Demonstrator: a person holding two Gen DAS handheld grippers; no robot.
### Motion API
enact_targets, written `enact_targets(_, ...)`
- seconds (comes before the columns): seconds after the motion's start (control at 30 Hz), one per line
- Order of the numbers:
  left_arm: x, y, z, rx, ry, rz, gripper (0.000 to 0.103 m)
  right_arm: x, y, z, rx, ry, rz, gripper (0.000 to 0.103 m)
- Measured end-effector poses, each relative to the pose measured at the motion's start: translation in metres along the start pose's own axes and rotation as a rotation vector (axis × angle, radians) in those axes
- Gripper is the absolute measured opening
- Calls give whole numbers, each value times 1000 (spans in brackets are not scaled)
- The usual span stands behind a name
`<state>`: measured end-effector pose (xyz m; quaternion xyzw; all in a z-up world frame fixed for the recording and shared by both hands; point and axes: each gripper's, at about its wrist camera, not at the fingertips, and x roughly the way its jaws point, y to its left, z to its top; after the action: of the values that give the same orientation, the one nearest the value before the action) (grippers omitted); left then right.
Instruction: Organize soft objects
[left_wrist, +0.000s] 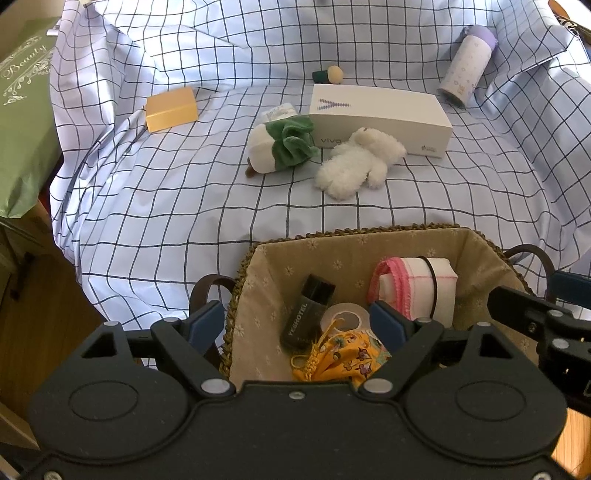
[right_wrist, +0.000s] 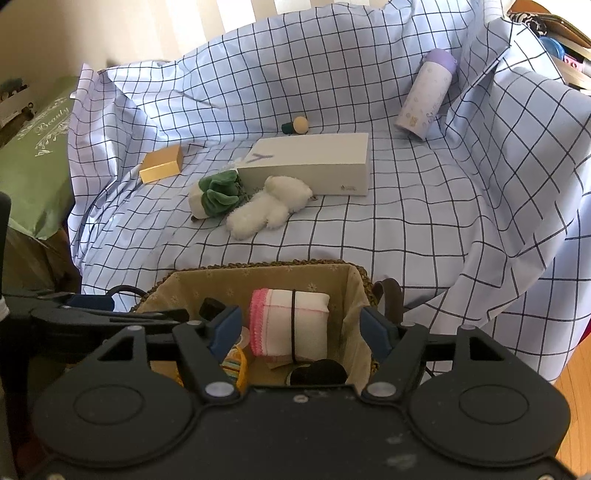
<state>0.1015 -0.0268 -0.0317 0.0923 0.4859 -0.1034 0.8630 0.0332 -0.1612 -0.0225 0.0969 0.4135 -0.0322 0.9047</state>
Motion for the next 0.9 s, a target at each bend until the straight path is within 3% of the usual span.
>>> enact_targets(0.9, 4, 15, 19, -28, -27, -8, 87, 28, -1, 17, 46, 53, 2, 75)
